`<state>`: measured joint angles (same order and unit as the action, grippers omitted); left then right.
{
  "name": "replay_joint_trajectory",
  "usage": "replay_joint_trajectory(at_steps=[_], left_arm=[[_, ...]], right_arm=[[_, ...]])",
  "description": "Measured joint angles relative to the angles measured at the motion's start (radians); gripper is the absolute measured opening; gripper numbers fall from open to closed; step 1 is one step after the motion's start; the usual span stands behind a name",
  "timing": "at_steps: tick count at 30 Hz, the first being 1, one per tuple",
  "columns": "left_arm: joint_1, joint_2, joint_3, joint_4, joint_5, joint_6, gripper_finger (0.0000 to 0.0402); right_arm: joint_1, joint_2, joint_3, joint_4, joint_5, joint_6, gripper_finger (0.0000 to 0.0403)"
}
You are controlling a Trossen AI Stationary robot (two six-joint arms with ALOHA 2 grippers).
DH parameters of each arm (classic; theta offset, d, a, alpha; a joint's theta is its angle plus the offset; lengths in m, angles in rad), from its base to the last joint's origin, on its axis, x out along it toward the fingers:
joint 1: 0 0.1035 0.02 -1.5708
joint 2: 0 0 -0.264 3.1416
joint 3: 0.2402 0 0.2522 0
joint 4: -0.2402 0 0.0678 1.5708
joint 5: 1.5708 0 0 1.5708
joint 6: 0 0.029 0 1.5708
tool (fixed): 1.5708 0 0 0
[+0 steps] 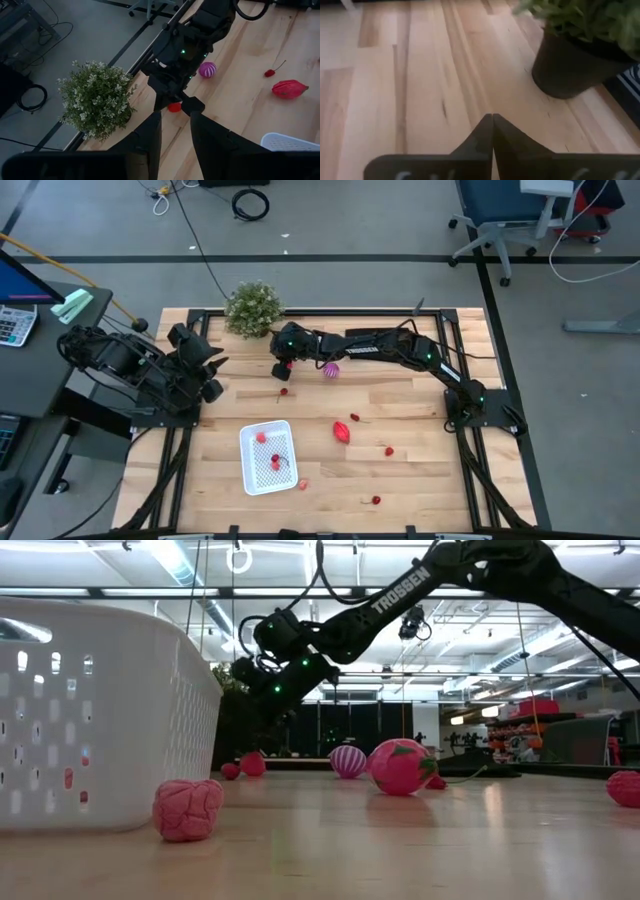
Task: Pick and placing Produce into tupperware
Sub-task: Put the top left strawberry into the white bin
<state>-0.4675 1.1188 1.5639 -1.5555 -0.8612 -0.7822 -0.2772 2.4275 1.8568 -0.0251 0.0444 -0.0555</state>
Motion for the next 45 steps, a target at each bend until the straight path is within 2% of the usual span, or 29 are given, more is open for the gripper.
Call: replay_joint_trajectory(at_steps=[4, 7, 12, 21, 25, 29, 32, 40, 45], left_arm=[[0.000, 0.000, 0.000, 0.000, 0.000, -0.012, 0.0110], [0.000, 0.000, 0.000, 0.000, 0.000, -0.026, 0.0110], [0.000, 0.000, 0.000, 0.000, 0.000, -0.026, 0.0110], [0.000, 0.000, 0.000, 0.000, 0.000, -0.026, 0.0110], [0.000, 0.000, 0.000, 0.000, 0.000, -0.026, 0.0110], [0.000, 0.000, 0.000, 0.000, 0.001, -0.026, 0.0110], [0.000, 0.000, 0.000, 0.000, 0.001, -0.026, 0.0110], [0.000, 0.000, 0.000, 0.000, 0.001, -0.026, 0.0110], [0.000, 0.000, 0.000, 0.000, 0.001, -0.026, 0.0110]], right_arm=[[0.010, 0.000, 0.000, 0.011, 0.000, 0.000, 0.0005], [0.013, 0.000, 0.000, 0.001, 0.000, -0.031, 0.0018], [0.012, 0.000, 0.000, -0.057, 0.024, -0.076, 0.0064], [0.011, 0.000, 0.000, -0.083, 0.057, -0.048, 0.0177], [0.011, 0.000, 0.000, -0.113, 0.059, -0.010, 0.0195], [0.011, 0.000, 0.000, -0.113, 0.079, 0.000, 0.0181], [0.011, 0.000, 0.000, -0.113, 0.084, 0.000, 0.0151], [0.010, 0.000, 0.000, -0.109, 0.086, -0.003, 0.0016], [0.010, 0.000, 0.000, -0.109, 0.086, -0.005, 0.0017]])
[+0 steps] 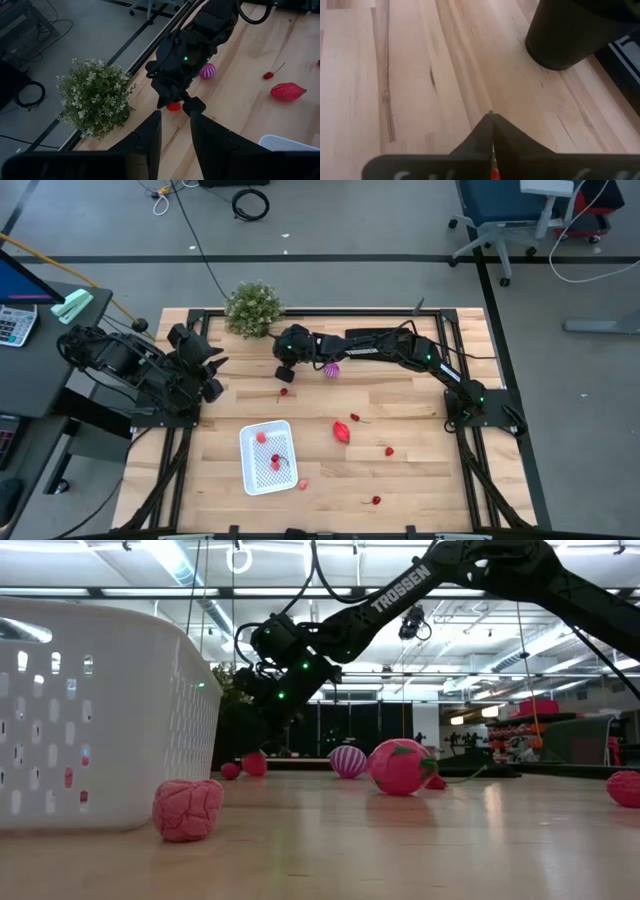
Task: Pick and placing Produce into tupperware
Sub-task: Put the top left strawberry into the white bin
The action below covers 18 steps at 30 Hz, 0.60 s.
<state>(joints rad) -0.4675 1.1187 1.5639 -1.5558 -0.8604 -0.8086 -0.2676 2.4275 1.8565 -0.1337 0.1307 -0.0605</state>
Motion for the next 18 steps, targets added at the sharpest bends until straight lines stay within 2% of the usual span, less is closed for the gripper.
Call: replay_joint_trajectory(at_steps=[8, 12, 18], left_arm=[[0.000, 0.000, 0.000, 0.000, 0.000, 0.000, 0.0110], [0.000, 0.000, 0.000, 0.000, 0.000, 0.000, 0.0110], [0.000, 0.000, 0.000, 0.000, 0.001, 0.000, 0.0110]], right_arm=[[0.013, 0.000, 0.000, 0.038, -0.028, -0.045, 0.0004], [0.051, -0.014, -0.001, 0.097, -0.058, -0.045, 0.0003], [0.117, -0.065, 0.000, 0.063, -0.101, -0.047, 0.0002]])
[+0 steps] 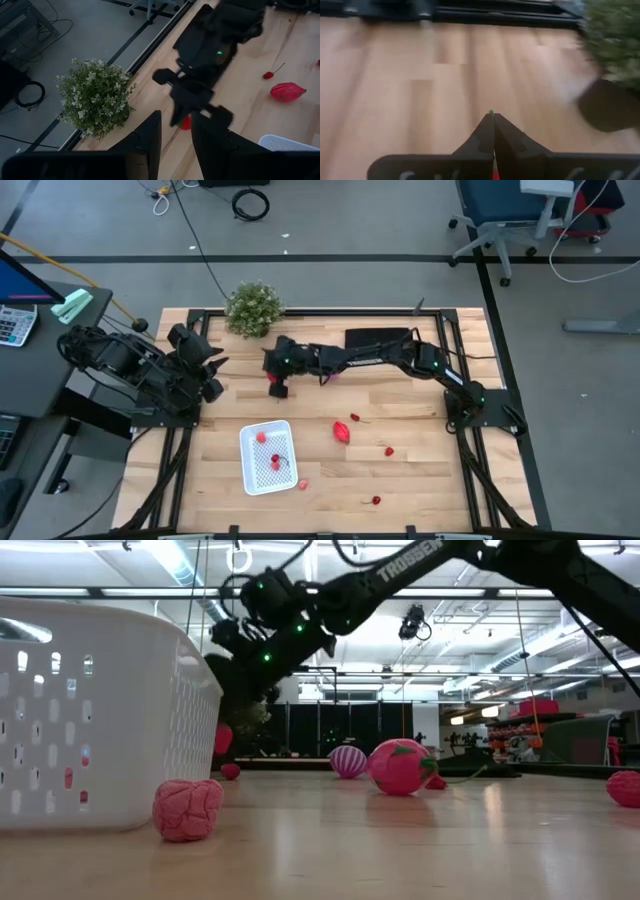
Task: Pick and placing Produce into tupperware
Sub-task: Put the top left strawberry into the white bin
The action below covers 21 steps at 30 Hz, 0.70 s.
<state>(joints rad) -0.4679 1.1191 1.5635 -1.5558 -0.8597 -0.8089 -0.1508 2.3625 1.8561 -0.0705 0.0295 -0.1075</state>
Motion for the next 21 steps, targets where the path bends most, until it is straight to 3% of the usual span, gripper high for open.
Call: replay_joint_trajectory(at_steps=[8, 15, 21], left_arm=[[0.000, 0.000, 0.000, 0.002, 0.000, 0.000, 0.0110], [0.000, 0.000, 0.000, 0.028, 0.000, -0.011, 0.0110], [0.000, 0.000, 0.000, 0.027, 0.000, -0.046, 0.0110]], right_arm=[[0.162, -0.056, 0.000, -0.095, -0.044, -0.065, 0.0001], [0.293, -0.086, 0.000, -0.085, 0.221, -0.251, 0.0000], [0.387, -0.107, 0.002, -0.107, 0.195, -0.228, 0.0000]])
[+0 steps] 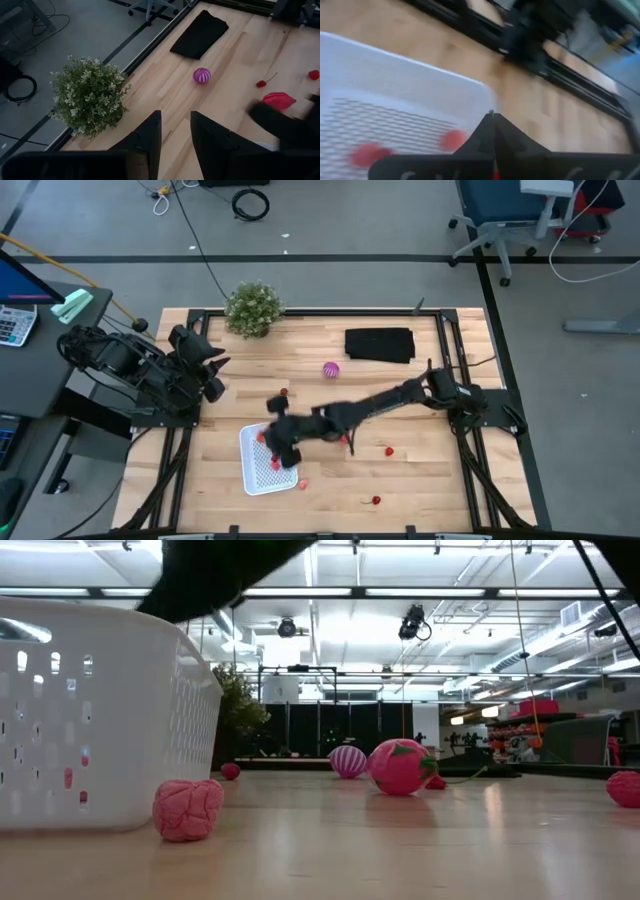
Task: Pick and placing Produce into tupperware
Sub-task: Put the top left strawberry into the white bin
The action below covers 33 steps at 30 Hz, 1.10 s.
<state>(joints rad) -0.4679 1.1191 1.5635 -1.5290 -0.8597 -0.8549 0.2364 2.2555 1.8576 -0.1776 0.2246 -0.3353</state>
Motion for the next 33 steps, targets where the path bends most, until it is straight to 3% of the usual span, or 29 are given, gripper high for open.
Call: replay_joint_trajectory(at_steps=[12, 19, 24, 33], left_arm=[[0.000, 0.000, 0.000, 0.000, 0.000, -0.053, 0.0110], [-0.001, 0.000, 0.000, 0.000, 0.000, -0.125, 0.0110], [-0.001, 0.000, 0.000, 0.013, 0.000, -0.130, 0.0110], [-0.001, 0.000, 0.000, 0.017, 0.000, -0.127, 0.0110]], right_arm=[[0.121, 0.009, -0.004, -0.012, -0.048, 0.063, 0.0001], [0.149, 0.009, -0.020, -0.033, -0.164, 0.298, 0.0003], [0.164, 0.011, -0.085, -0.036, -0.174, 0.267, 0.0008], [0.130, 0.011, -0.099, -0.016, -0.221, 0.273, 0.0099]])
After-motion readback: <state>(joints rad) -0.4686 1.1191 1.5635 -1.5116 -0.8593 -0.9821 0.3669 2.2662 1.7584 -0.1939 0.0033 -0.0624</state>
